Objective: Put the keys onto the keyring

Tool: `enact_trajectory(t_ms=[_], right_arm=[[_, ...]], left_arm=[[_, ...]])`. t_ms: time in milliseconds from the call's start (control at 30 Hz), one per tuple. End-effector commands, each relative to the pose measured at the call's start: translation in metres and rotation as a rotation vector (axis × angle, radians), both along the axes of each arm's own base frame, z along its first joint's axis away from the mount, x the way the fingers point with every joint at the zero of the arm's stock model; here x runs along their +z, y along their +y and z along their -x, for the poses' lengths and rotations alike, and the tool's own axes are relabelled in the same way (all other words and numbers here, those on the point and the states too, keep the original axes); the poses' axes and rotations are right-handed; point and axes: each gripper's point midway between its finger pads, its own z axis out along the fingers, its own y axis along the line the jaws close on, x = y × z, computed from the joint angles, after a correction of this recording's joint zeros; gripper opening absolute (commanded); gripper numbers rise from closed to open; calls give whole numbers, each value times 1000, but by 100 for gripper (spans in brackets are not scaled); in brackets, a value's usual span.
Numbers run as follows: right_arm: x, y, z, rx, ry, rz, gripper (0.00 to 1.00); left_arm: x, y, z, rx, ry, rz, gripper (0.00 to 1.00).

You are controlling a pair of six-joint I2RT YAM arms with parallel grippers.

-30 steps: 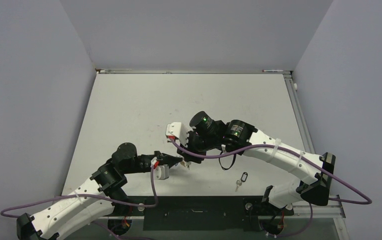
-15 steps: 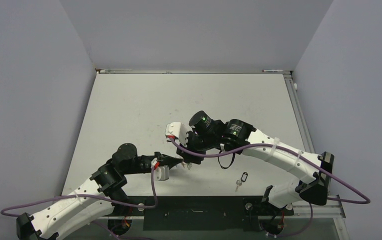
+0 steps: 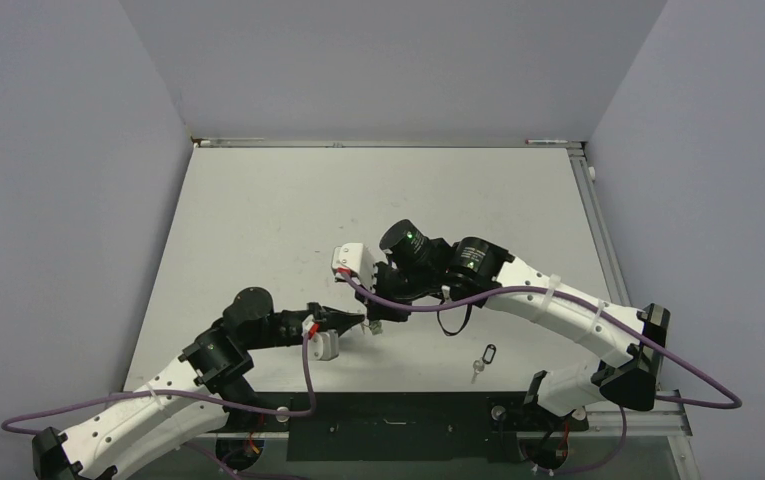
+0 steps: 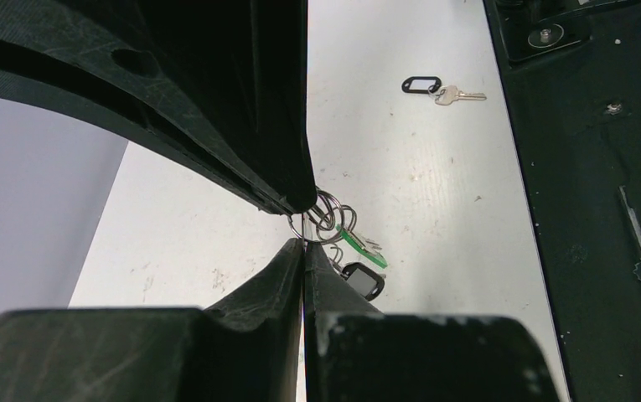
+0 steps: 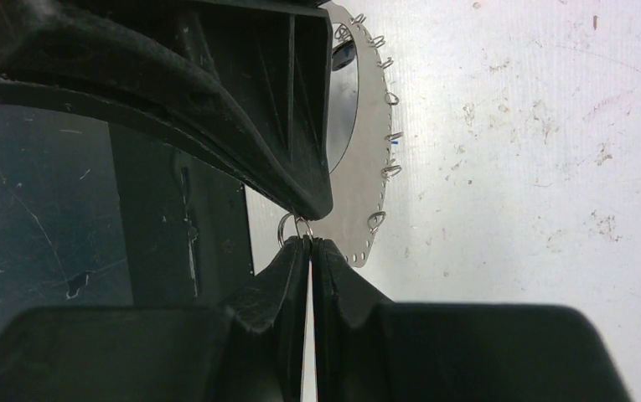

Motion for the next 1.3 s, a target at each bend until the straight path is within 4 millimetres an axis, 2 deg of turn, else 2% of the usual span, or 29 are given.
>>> enact_trajectory(t_ms=[0,367,533,600,667,767,833,933,1133,1267], right_arm=[[22,-1,-27,-87,-85,-84,5],[57,-14,-54,-240,-190,-194,5],[61,-20,-59,-286,-202,-216,5],[61,-22,-60,-312,-187,-224,13],[61,-21,-54,-290,-142,-245,32],[61,-20,-36,-203,-64,-277,56],[58,-19,-21,-134,-16,-277,65],[51,-16,-10,-87,24,-259,65],[38,-10,-10,-85,73,-233,53],[33,-7,-7,-69,108,-231,54]], left_arm=[[41,-6,10,-66,-102,112,0],[44,-7,9,-54,-86,127,0],[45,-8,6,-41,-81,136,0],[45,-8,6,-40,-82,134,0],[44,-8,6,-40,-84,133,0],[42,-8,6,-46,-84,124,0],[41,-9,7,-52,-87,119,0],[39,-9,8,-61,-85,107,0],[40,-9,10,-69,-91,108,0],[39,-8,10,-66,-98,105,0]])
